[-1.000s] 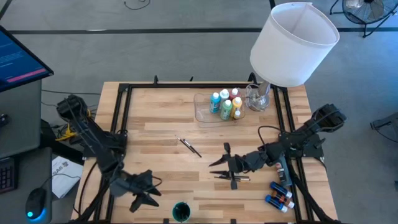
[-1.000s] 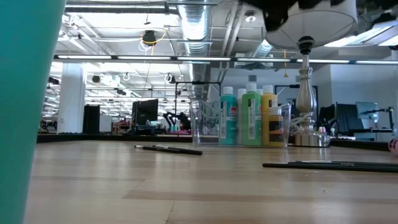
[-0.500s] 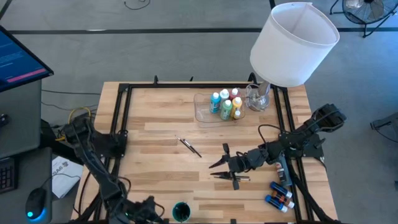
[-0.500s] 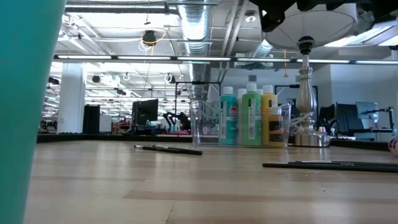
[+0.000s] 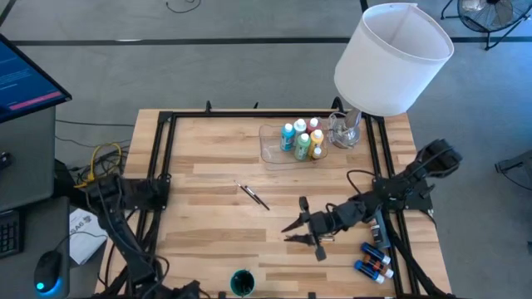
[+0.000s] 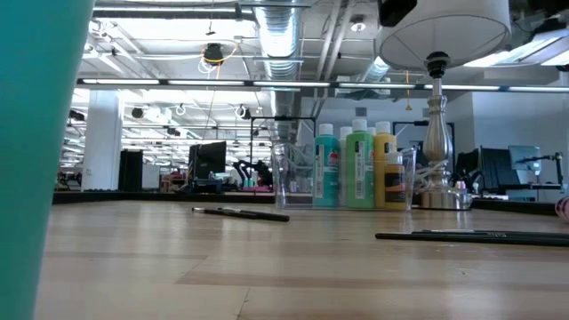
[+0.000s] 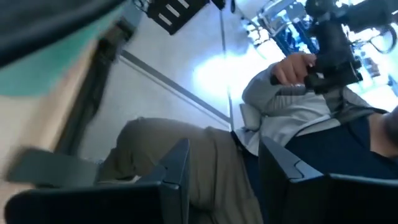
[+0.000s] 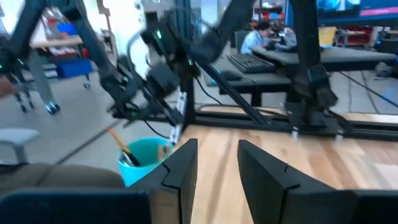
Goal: Pick & Place Paint Supplies
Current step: Adjust the green cup on the table
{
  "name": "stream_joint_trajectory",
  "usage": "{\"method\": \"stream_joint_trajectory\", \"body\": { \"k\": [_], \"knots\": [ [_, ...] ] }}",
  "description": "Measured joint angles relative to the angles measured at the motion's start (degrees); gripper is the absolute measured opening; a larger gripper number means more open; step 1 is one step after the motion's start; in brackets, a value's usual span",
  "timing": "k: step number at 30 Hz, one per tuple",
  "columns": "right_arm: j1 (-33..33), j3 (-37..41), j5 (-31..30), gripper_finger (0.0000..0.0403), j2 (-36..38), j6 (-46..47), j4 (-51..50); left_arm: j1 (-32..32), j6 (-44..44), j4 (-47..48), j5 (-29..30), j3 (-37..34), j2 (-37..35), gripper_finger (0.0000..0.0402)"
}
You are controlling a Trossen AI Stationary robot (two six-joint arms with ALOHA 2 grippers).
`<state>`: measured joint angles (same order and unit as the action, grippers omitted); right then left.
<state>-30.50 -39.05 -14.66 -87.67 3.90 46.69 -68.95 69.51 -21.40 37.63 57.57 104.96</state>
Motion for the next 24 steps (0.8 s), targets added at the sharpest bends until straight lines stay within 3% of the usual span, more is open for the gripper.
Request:
{"method": "stream_joint_trajectory", "body": {
  "k": [6, 11, 18, 24],
  "knots": [
    [-3.0, 0.0, -0.2, 0.0108, -3.2, 1.0, 5.6, -0.9, 0.0, -15.2, -1.9, 0.5, 9.8, 0.0088],
    [-4.0, 0.0, -0.3, 0.0108, -5.2, 3.2, 8.4, 1.2, -0.8, -17.4, -8.7, 3.9, 16.0, 0.0088],
    [-4.1, -0.1, -0.4, 0.0108, -5.5, 3.7, 9.3, 0.9, -12.9, -15.7, 6.2, 4.5, 14.4, 0.0057],
    [-4.5, -0.1, -0.3, 0.0108, -5.5, 3.7, 8.9, -0.6, -15.1, 4.9, 15.5, 12.5, 12.5, 0.0004]
  ]
}}
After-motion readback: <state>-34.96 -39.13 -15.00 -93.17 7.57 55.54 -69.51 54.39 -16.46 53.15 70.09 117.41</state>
